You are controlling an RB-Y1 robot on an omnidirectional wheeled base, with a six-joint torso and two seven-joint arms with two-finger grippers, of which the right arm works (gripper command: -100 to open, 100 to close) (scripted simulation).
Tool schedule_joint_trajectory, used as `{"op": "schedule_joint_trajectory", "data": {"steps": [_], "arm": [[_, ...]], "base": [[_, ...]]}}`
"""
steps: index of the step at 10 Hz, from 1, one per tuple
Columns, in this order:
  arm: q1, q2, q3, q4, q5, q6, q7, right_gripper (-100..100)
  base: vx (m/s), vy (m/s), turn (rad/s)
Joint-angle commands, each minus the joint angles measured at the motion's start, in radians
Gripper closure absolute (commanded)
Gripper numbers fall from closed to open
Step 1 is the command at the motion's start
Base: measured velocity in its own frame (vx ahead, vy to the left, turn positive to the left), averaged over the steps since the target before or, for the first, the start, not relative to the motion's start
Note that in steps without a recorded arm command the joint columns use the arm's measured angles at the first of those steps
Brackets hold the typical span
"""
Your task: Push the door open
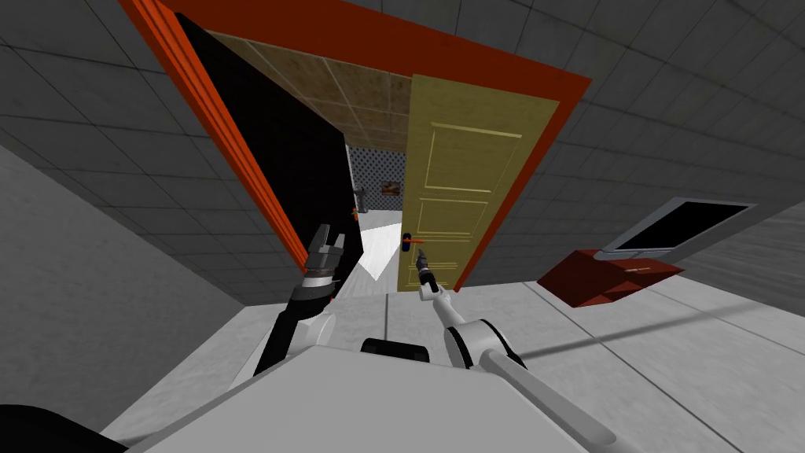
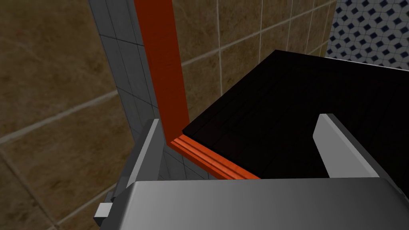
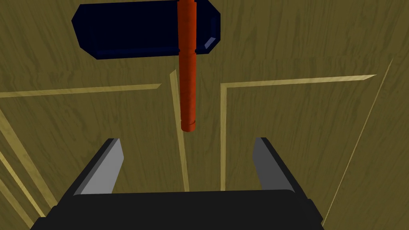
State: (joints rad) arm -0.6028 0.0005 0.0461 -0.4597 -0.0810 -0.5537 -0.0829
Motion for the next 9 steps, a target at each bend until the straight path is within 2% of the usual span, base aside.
{"op": "schedule_joint_trajectory", "data": {"steps": [1,6,9], "arm": [[0.000,-0.021,-0.003,0.001,-0.001,0.000,0.001,-100],[0.000,-0.040,-0.009,0.003,-0.004,-0.001,0.003,-100],[0.000,-0.029,-0.014,0.005,-0.006,-0.001,0.005,-100]], "base": [[0.123,0.010,0.027],[0.179,0.042,0.020],[0.230,0.030,0.028]]}}
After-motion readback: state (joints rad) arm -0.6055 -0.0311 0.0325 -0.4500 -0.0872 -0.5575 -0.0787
